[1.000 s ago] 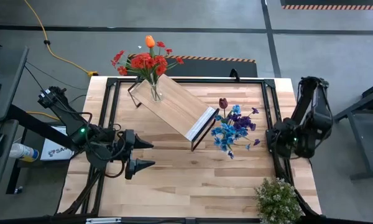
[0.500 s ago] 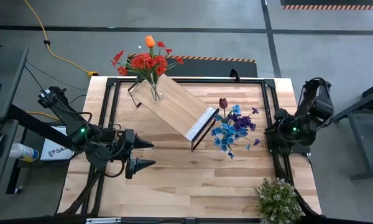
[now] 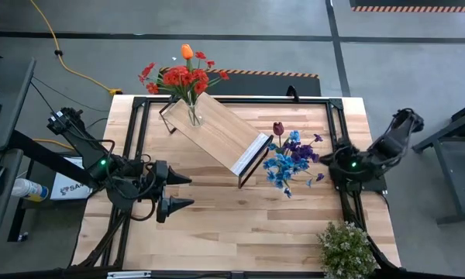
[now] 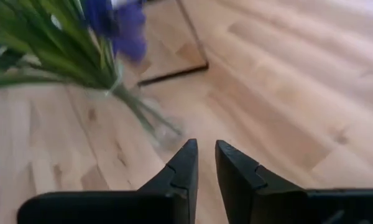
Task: Pick and place flowers into a vace then onto a shelf
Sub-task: Put the transparent flower vase with flowers on the shelf
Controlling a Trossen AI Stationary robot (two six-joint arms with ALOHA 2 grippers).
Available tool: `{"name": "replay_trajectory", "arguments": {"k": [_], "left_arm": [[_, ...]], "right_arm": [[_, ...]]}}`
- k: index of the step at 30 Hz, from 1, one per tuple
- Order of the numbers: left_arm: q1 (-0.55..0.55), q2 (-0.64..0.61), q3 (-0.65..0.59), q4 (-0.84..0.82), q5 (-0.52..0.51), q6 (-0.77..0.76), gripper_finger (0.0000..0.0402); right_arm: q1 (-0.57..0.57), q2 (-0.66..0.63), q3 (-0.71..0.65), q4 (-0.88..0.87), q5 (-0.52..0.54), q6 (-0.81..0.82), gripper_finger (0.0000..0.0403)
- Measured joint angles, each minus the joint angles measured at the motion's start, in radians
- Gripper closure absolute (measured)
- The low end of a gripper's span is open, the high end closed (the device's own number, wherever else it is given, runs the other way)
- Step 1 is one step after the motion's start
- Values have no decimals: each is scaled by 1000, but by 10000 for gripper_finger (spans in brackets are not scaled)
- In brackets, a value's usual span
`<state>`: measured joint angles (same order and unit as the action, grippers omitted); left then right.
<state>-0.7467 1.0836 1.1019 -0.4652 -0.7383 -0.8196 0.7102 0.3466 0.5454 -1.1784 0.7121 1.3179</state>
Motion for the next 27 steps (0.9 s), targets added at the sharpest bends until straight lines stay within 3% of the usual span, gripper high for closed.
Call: {"name": "replay_trajectory", "arguments": {"k": [6,12,21,27], "left_arm": [[0,0,0,0,-1,-1,2],[0,0,0,3,-1,-13,2],[0,0,0,3,2,-20,2],[0,0,0,3,4,-20,2]], "right_arm": [[-10,1,-210,346,13,-56,355],[-10,0,-327,586,15,-99,360],[-10,0,-359,620,12,-88,354],[-10,0,-359,631,-60,-89,349]]}}
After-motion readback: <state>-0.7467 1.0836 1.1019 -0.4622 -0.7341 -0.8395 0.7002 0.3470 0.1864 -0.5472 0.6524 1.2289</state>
